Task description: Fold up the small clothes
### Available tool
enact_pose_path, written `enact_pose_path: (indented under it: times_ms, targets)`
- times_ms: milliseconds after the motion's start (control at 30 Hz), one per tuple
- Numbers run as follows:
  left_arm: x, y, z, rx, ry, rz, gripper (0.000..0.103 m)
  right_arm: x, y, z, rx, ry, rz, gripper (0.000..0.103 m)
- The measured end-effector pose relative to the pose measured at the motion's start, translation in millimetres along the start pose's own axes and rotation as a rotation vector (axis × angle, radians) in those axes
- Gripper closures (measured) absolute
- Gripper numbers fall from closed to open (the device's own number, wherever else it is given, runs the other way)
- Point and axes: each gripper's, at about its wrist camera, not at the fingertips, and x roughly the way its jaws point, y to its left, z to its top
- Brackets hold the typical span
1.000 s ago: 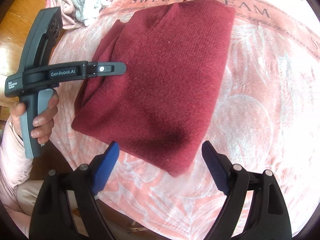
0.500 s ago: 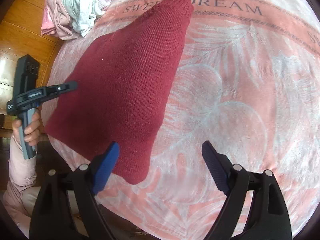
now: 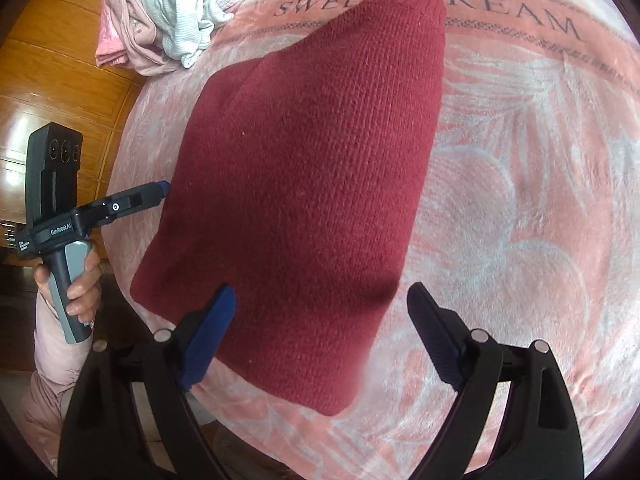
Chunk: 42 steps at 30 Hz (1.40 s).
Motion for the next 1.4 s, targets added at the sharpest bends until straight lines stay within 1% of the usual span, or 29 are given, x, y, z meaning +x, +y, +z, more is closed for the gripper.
enact_pose_path:
  times_ms: [67,200,300,367,400,433,500,567,600,633,667,700,733,767,833,900,1000,1100,1267,1333,1400]
  targets:
    - [8,6,1,-0.011,0.029,-0.010,0.024,4,-1,7,0.003,-0.003,-0.001,0.015]
    - [16,14,3,-0.029,0.035,-0.049,0.022,13,-11,16,0.015,0.007,0.013,0.015]
    - [26,14,7,-0.014,0.044,-0.032,0.020,26,-12,26,0.021,0.021,0.024,0.015]
    - [34,13,10,0.006,0.052,-0.014,0.011,32,-15,28,0.017,0.034,0.033,0.015]
    - [37,15,10,0.008,0.052,-0.012,0.009,34,-17,29,0.016,0.037,0.039,0.014]
    - [41,17,10,0.003,0.059,-0.021,0.007,37,-19,30,0.016,0.041,0.049,0.014]
    - [48,22,10,-0.021,0.080,-0.071,0.007,43,-23,32,0.020,0.048,0.065,0.013]
    - [52,23,8,-0.023,0.083,-0.103,0.011,51,-27,35,0.025,0.066,0.097,0.013]
    - [53,21,6,-0.011,0.083,-0.114,0.016,55,-29,36,0.032,0.074,0.118,0.013]
    - [53,20,5,-0.007,0.090,-0.147,0.034,58,-30,36,0.037,0.075,0.137,0.017]
    - [53,21,4,-0.013,0.093,-0.161,0.042,59,-31,36,0.032,0.071,0.161,0.031]
    - [52,21,4,-0.020,0.093,-0.163,0.045,57,-30,35,0.028,0.064,0.157,0.036]
    - [50,22,4,-0.026,0.091,-0.167,0.049,55,-29,35,0.020,0.056,0.155,0.046]
    - [49,22,4,-0.035,0.087,-0.173,0.052,52,-28,34,0.011,0.047,0.161,0.053]
    - [46,17,3,-0.043,0.082,-0.189,0.056,41,-24,32,-0.011,0.035,0.166,0.059]
    - [44,6,2,-0.030,0.068,-0.197,0.059,29,-21,32,-0.032,0.020,0.157,0.061]
    - [46,-24,4,0.010,0.047,-0.213,0.063,8,-21,32,-0.053,-0.004,0.136,0.062]
    - [55,-69,11,0.083,0.025,-0.207,0.064,-22,-32,29,-0.073,-0.046,0.088,0.062]
    - [82,-134,25,0.164,-0.007,-0.194,0.065,-71,-75,19,-0.043,-0.122,0.024,0.062]
    - [96,-155,29,0.200,-0.004,-0.176,0.065,-81,-96,16,-0.028,-0.140,0.010,0.062]
    - [115,-168,31,0.220,0.016,-0.148,0.064,-84,-119,15,-0.001,-0.150,0.003,0.062]
